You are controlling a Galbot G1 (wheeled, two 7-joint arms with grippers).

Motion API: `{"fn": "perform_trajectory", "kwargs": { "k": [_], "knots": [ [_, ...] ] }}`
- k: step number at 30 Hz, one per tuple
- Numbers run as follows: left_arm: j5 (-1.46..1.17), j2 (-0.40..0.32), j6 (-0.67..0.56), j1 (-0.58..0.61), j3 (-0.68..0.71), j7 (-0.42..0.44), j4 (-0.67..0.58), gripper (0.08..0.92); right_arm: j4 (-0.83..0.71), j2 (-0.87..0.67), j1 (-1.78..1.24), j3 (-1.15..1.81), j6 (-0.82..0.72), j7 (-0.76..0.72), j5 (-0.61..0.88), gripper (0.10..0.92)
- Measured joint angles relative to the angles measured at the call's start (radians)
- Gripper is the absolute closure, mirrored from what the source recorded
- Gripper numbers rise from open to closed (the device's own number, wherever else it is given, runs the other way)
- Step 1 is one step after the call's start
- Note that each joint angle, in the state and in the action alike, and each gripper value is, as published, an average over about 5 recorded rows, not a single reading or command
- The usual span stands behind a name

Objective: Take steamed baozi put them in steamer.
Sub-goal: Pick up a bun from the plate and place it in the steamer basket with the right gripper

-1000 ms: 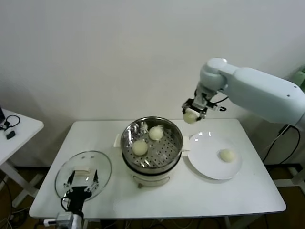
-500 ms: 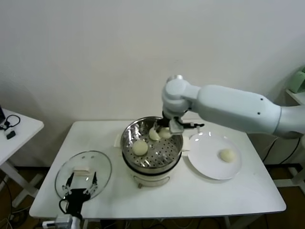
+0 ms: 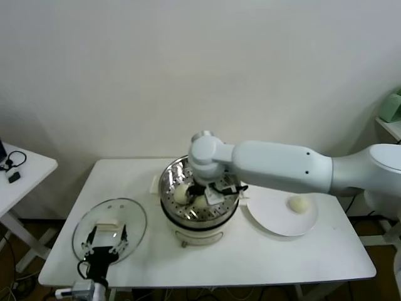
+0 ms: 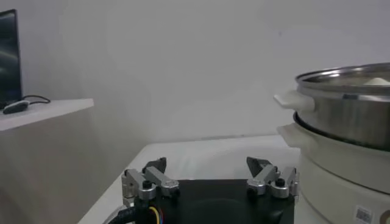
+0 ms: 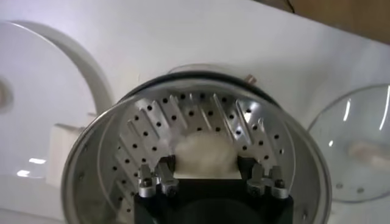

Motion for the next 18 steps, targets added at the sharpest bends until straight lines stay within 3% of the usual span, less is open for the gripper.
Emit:
{"fn": "perform_trajectory", "kwargs": {
  "k": [18],
  "knots": [
    [-0.009,0.000,0.008,-0.003,0.010,-0.003,0.006,0.177,0.019,-0.031,-0.027,-0.026,0.020,-0.001,0.002,0.355]
  ]
}}
